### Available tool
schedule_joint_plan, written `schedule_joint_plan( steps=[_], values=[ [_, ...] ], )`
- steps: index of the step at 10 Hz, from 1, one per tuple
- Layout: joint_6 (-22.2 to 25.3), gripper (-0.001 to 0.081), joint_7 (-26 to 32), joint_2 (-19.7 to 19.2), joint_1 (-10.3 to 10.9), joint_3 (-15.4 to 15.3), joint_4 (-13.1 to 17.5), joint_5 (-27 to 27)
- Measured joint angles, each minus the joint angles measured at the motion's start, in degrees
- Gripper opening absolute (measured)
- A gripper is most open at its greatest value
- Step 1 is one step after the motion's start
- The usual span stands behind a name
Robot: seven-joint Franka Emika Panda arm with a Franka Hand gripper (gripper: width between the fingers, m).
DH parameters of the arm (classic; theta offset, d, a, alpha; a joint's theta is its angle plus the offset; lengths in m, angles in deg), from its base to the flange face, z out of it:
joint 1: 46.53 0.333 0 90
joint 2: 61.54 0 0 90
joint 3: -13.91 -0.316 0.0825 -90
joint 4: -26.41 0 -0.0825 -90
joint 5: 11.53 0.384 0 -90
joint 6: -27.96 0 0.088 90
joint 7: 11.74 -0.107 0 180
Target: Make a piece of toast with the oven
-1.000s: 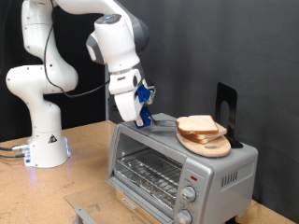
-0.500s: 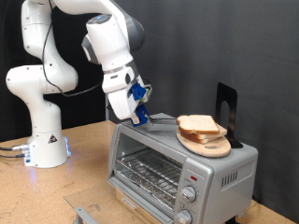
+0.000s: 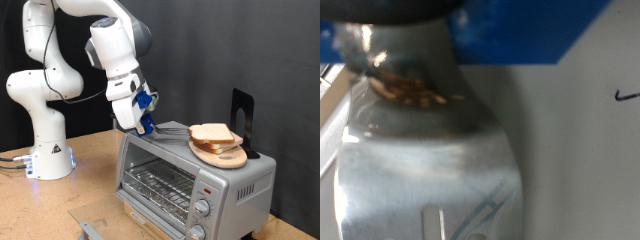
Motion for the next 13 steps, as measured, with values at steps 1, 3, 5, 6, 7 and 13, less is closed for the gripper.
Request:
schedule_joint_plan(
  steps=[1, 3, 5, 6, 7, 13],
  values=[
    [-0.29, 0.0389, -0.01, 0.12, -0.07, 0.05, -0.15, 0.19],
    [-2.32, 0.0389, -0.01, 0.34, -0.18, 0.48, -0.42, 1.63],
    [-3.16, 0.0389, 0.09, 0.63, -0.20, 1.24, -0.41, 2.45],
    [-3.18, 0.0389, 0.14, 0.82, -0.21, 1.65, -0.39, 2.49],
    [-3.18, 0.0389, 0.14, 0.97, -0.21, 1.93, -0.36, 2.49],
    [-4.05, 0.0389, -0.46, 0.80, -0.26, 2.13, 0.53, 2.05]
  ],
)
